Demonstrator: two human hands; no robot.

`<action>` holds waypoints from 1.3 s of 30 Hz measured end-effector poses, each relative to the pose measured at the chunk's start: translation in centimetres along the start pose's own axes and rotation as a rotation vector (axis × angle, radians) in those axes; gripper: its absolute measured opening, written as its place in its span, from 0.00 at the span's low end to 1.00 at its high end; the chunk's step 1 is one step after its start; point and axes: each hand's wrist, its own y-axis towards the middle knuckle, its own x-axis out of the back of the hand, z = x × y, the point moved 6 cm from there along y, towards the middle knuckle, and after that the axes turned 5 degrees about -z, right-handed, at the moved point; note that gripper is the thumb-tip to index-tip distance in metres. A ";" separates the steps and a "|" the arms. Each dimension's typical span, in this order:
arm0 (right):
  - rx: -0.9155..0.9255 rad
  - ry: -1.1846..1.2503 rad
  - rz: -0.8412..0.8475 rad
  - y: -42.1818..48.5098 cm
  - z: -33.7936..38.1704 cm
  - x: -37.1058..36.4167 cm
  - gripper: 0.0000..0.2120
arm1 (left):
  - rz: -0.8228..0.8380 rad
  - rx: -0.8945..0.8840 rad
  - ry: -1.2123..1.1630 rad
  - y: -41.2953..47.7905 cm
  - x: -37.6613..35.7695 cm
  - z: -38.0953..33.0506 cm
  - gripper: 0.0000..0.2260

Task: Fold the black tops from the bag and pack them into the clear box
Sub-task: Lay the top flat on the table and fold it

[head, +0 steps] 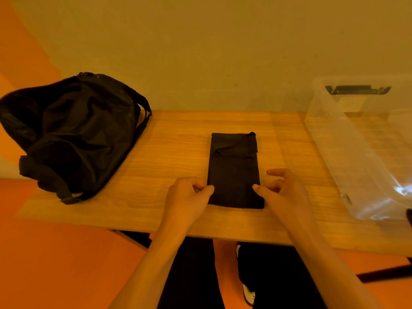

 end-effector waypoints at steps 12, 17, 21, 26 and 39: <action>0.024 -0.051 0.010 -0.2 -0.5 -0.3 0.18 | -0.029 -0.069 0.106 -0.1 -0.2 0.0 0.13; 0.048 -0.075 -0.003 -0.9 -0.3 -0.3 0.20 | -0.068 -0.098 0.098 0.0 -0.1 0.1 0.09; 0.052 -0.067 -0.003 0.1 0.5 -0.6 0.22 | -0.099 -0.131 0.023 1.2 -0.4 -0.8 0.09; 0.006 -0.031 0.037 3.3 1.7 -1.9 0.24 | -0.105 -0.146 -0.027 4.0 -1.2 -2.3 0.10; 0.029 -0.032 -0.002 5.0 1.3 -1.9 0.17 | -0.035 -0.155 -0.038 6.3 -2.0 -2.8 0.08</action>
